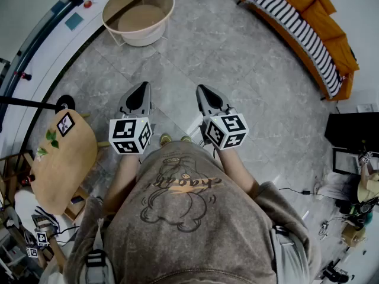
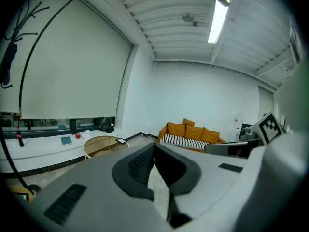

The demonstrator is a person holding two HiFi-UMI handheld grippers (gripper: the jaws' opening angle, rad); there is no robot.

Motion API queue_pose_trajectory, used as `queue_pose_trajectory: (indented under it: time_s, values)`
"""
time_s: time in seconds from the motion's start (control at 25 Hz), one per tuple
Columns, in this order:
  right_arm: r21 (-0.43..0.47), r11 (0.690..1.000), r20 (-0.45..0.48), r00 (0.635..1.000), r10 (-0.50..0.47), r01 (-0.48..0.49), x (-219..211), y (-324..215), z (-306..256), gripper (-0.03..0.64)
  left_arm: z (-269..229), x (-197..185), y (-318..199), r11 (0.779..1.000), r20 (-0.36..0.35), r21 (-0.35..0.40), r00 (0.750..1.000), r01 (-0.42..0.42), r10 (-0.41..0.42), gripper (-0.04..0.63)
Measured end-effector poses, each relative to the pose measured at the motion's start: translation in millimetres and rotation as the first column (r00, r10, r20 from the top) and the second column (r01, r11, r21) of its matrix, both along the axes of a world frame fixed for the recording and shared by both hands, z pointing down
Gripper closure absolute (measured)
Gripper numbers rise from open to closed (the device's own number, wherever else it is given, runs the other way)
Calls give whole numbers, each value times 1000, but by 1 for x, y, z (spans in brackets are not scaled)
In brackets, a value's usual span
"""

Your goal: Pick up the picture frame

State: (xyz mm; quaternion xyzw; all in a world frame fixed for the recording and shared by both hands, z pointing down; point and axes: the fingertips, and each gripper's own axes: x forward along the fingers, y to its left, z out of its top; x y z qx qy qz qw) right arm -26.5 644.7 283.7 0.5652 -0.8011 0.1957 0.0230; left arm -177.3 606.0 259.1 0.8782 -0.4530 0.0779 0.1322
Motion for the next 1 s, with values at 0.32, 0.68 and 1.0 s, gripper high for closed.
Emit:
queue_pose_trajectory:
  time_s: [0.32,0.68,1.0]
  values:
    - [16,1000,31,999,-6,5,-19,-9,-2,597,0,-12,-7,1000,-3,-3,1000,-6,6,577]
    - [35,999,53,999,8,-10,-37,-16,2,597,10,-30,-15,999,-7,-2,999,-33,33,577]
    - [23,999,67,997,47,-49,-37,-32,8,597,16,-39,-37,999,-6,-12,999,-36,36,577]
